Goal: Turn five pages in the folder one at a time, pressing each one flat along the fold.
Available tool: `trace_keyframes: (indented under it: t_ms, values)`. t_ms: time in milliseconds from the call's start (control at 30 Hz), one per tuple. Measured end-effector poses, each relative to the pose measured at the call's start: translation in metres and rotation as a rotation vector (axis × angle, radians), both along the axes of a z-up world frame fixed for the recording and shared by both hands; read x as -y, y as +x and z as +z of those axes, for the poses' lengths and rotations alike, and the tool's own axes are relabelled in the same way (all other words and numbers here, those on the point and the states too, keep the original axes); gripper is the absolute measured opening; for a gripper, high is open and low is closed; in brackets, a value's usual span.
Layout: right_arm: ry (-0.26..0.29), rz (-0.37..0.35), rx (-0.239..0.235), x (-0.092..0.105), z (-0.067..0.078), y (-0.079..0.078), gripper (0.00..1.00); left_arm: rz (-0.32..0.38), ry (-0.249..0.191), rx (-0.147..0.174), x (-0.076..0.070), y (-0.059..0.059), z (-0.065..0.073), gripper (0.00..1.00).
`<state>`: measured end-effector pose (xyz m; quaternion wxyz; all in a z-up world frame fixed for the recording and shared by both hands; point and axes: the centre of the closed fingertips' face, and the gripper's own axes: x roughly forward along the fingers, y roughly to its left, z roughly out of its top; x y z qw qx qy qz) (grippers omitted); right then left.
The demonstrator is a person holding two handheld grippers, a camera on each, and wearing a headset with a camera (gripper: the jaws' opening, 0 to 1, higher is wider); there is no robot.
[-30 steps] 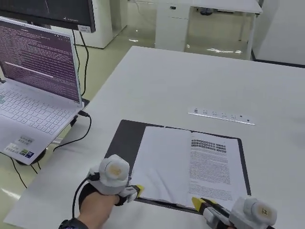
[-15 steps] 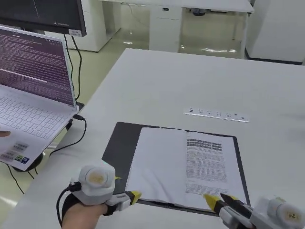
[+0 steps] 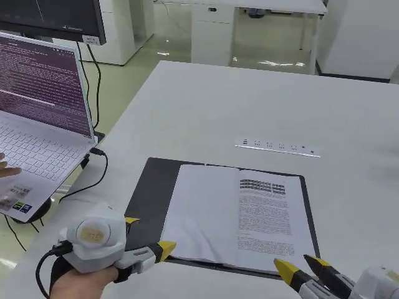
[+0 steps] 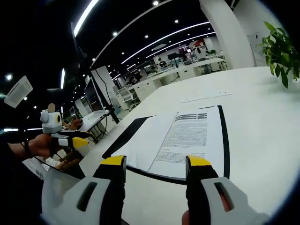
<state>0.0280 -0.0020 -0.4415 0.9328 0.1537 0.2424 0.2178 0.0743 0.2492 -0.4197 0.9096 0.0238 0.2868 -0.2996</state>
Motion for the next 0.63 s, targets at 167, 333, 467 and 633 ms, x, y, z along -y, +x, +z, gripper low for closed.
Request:
trace_keyframes:
  t_ms: [167, 333, 467, 633]
  values:
    - [-0.025, 0.036, -0.015, -0.004, 0.001, -0.010, 0.55, 0.001, -0.021, 0.013, -0.002, -0.005, 0.010, 0.62]
    - [-0.003, 0.024, -0.012, -0.003, 0.006, -0.014, 0.57, 0.005, -0.027, 0.031, -0.002, -0.012, 0.016, 0.70]
    - [-0.017, 0.037, -0.026, -0.003, 0.002, -0.019, 0.60, 0.007, -0.038, 0.035, -0.001, -0.015, 0.016, 0.74]
    - [-0.018, 0.040, -0.030, -0.002, 0.002, -0.019, 0.62, -0.003, -0.017, 0.025, -0.001, -0.017, 0.008, 0.77]
